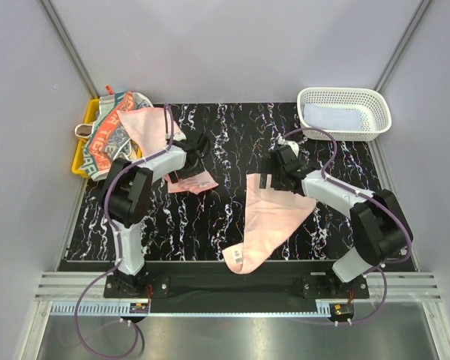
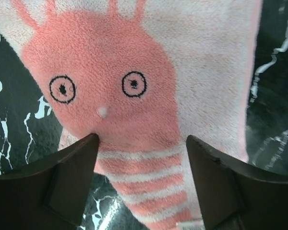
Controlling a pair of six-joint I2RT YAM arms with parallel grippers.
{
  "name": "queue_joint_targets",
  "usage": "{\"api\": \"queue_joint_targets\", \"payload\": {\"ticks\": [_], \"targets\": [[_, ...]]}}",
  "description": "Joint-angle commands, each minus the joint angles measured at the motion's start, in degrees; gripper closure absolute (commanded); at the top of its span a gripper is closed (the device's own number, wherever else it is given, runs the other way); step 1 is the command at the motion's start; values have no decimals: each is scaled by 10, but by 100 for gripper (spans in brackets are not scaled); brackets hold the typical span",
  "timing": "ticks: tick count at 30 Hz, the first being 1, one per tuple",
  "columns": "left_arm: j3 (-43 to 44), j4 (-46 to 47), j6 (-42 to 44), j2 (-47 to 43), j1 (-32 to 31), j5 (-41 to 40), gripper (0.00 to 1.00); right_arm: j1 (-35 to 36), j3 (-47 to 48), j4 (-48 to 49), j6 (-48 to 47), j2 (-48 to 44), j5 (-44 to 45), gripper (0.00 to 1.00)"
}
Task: Fold and stack the towels
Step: Move the towel to the center of the board
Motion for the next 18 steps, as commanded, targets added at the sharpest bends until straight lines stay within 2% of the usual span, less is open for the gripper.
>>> {"api": "queue_joint_targets", "payload": {"ticks": [1,2,3,4,6,7,8,15,18], "targets": [[36,-12,12,33,21,-2,27,0,34,26,3,16,-8,0],[43,-12,18,38,26,2,34,0,36,27,3,20,-8,0],[44,-9,19,40,38,4,54,-1,36,28,3,22,-9,0],[43,-6,21,37,42,7,66,0,36,29,2,27,-9,0],[41,10,36,1,55,18,81,0,38,29,0,32,-8,0],[44,9,40,-15,60,14,96,0,43,31,1,39,-6,0],[47,10,49,-51,67,14,100,0,46,29,0,43,-4,0],[140,-32,80,-202,171,-29,100,-1,98,20,-1,99,-15,0],[174,-45,88,-234,215,-74,100,-1,120,15,-1,123,-22,0]]}}
